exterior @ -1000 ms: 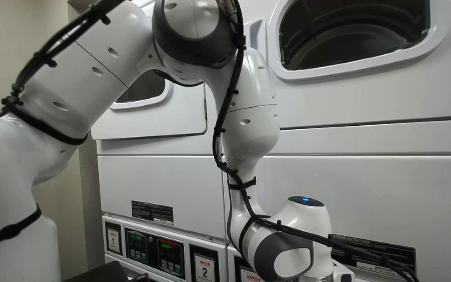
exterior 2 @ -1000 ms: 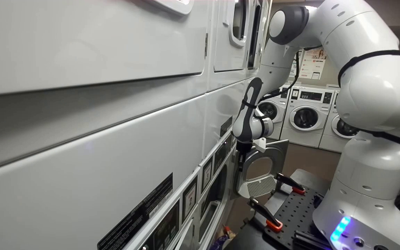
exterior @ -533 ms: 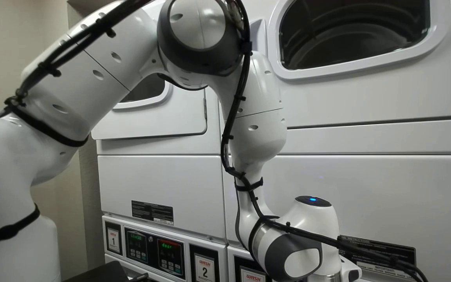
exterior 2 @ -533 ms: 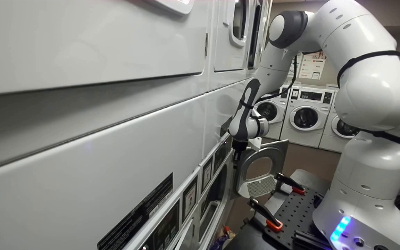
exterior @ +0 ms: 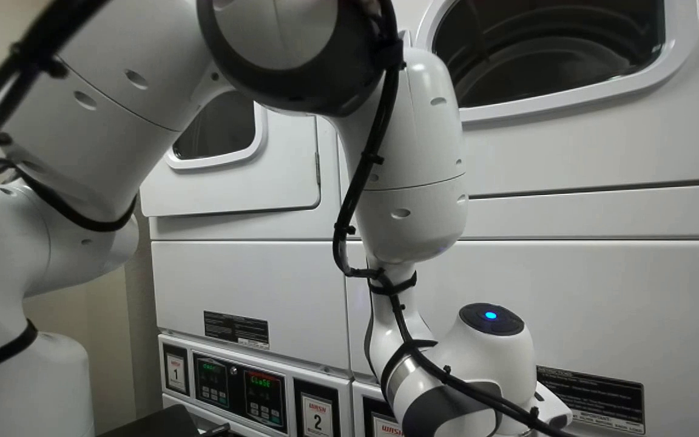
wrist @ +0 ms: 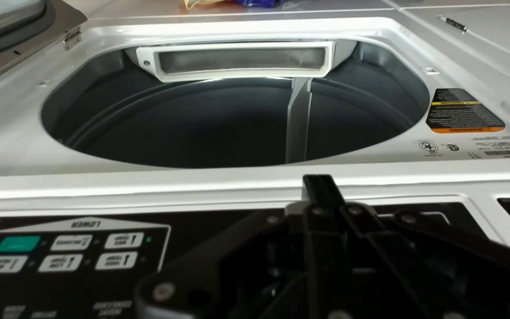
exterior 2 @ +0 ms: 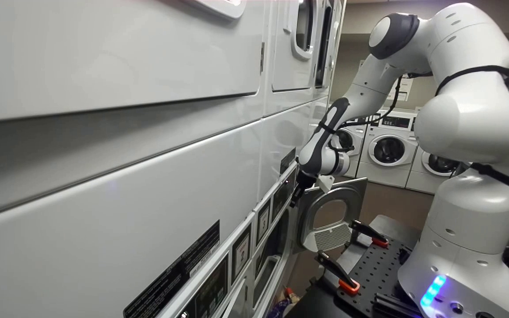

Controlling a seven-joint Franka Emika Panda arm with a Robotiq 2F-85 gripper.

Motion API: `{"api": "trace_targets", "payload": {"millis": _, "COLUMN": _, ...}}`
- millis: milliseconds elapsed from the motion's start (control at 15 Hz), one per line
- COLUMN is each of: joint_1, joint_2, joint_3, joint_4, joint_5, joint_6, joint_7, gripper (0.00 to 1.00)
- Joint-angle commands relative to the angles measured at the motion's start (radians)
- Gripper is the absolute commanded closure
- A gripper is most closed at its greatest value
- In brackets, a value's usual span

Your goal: Turn on the washing machine

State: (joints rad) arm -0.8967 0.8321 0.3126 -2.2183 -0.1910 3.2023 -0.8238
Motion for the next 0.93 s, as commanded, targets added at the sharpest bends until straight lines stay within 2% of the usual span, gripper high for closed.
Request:
{"api": "trace_targets", "payload": {"millis": 0, "joint_1": -0.17, "joint_2": 0.031, "joint_3": 0.09, "joint_4": -0.058, "joint_5": -0.126, "joint_6": 0.064, "joint_7": -0.015, "gripper": 1.0}}
{"api": "trace_targets", "payload": {"millis": 200, "joint_1": -0.257, "joint_2": 0.062, "joint_3": 0.118, "joint_4": -0.082, "joint_5": -0.222, "joint_6": 0.061, "joint_7": -0.019, "gripper": 1.0}}
{"api": "trace_targets", "payload": {"millis": 400, "joint_1": -0.28, "joint_2": 0.059, "joint_3": 0.108, "joint_4": -0.09, "joint_5": -0.265, "joint_6": 0.043, "joint_7": -0.002, "gripper": 1.0}}
{"api": "trace_targets", "payload": {"millis": 600, "joint_1": -0.254, "joint_2": 0.052, "joint_3": 0.084, "joint_4": -0.082, "joint_5": -0.269, "joint_6": 0.039, "joint_7": 0.011, "gripper": 1.0}}
{"api": "trace_targets", "payload": {"millis": 867, "joint_1": -0.138, "joint_2": 0.037, "joint_3": 0.01, "joint_4": -0.046, "joint_5": -0.244, "joint_6": 0.017, "joint_7": 0.041, "gripper": 1.0}}
